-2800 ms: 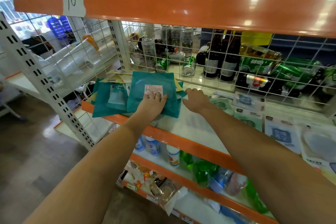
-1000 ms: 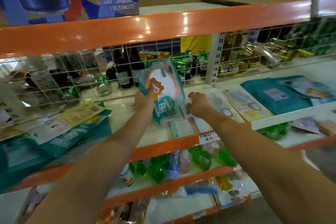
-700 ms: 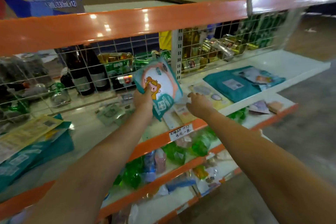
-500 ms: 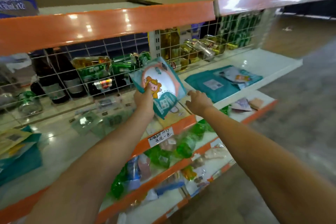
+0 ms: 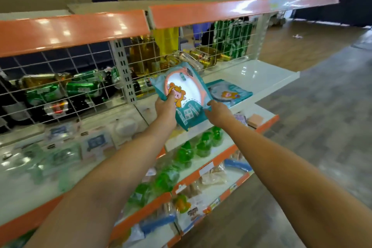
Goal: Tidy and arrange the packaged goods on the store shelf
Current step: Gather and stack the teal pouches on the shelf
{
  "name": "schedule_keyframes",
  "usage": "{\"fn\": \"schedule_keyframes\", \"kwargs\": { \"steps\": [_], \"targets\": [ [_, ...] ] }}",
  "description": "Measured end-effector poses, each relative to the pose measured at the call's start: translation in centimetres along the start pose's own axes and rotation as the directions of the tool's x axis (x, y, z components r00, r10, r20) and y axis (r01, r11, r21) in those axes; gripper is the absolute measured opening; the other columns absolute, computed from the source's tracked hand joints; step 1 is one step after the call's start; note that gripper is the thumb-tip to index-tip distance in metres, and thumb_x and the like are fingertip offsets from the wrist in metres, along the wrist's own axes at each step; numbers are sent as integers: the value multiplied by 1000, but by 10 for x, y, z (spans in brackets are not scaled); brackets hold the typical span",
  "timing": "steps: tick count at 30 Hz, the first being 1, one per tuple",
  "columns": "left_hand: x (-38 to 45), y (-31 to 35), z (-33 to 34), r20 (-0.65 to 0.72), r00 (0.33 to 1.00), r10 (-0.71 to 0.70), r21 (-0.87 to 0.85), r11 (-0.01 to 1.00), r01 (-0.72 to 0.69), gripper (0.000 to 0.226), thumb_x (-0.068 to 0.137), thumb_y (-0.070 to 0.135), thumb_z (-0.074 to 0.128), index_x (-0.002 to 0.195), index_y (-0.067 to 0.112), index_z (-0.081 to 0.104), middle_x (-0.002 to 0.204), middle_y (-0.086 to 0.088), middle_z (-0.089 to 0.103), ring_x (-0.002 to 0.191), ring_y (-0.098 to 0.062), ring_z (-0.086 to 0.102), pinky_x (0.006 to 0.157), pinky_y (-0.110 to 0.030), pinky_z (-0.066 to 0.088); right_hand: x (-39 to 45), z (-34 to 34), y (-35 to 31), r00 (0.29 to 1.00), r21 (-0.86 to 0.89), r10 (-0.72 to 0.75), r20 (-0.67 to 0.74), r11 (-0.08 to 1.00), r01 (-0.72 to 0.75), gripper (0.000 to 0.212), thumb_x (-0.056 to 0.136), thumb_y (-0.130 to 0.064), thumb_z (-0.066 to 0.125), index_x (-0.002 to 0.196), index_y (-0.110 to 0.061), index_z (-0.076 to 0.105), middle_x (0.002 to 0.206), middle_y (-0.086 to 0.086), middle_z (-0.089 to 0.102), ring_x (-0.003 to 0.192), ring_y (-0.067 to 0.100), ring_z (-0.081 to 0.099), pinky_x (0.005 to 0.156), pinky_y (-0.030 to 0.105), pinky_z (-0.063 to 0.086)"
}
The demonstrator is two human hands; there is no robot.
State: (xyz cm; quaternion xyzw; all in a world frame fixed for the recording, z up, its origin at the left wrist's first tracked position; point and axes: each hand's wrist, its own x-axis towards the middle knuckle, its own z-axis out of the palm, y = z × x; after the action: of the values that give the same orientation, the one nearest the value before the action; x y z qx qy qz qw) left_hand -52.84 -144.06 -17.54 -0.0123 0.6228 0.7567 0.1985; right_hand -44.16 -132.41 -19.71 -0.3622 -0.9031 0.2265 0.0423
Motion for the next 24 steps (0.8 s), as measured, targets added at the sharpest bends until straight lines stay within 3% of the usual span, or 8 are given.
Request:
{"fn": "schedule_keyframes", "kwargs": {
  "steps": [8,12,16,19,21,24],
  "targets": [
    [7,-17,67,45,999,12,40,999,-14,35,92,32,62,118,9,57,109,-10,67,85,-23,64,64,-28,53,39,-10,43,985,331,175,7,928,-168,48,102,-35,36,137,-2,41,136,21,50,124,34,49,99,36,40],
    [23,-13,97,94,995,30,28,999,-33,32,93,29,60,119,11,54,116,-9,64,100,-26,65,83,-35,55,65,-23,59,970,522,241,13,826,-213,45,100,-31,39,129,3,51,129,22,55,120,33,54,98,37,43],
    [43,-11,128,112,994,17,41,999,-21,44,93,33,60,126,9,47,128,-9,57,114,-27,58,98,-40,49,89,-33,65,949,768,238,205,562,-307,31,103,-24,32,119,-8,53,121,17,52,108,28,52,104,43,41],
    [59,-8,151,151,988,26,47,998,-33,45,93,34,60,127,7,49,125,-9,58,108,-24,57,89,-33,48,108,-40,68,940,919,223,260,240,-311,40,102,-33,39,132,-7,46,111,13,58,89,24,56,84,36,50],
    [71,-5,164,185,982,23,47,998,-32,40,92,36,61,121,9,54,117,-7,61,101,-23,58,86,-32,48,124,-46,70,942,957,221,250,93,-276,41,101,-35,42,130,-7,48,94,8,59,76,21,58,64,31,52],
    [87,-4,180,218,976,8,54,998,-20,35,87,40,65,111,17,55,115,-5,63,106,-27,61,96,-43,50,151,-50,75,933,974,280,225,-85,-210,35,100,-29,46,126,-5,51,95,8,61,79,20,61,55,30,52]
  ]
}}
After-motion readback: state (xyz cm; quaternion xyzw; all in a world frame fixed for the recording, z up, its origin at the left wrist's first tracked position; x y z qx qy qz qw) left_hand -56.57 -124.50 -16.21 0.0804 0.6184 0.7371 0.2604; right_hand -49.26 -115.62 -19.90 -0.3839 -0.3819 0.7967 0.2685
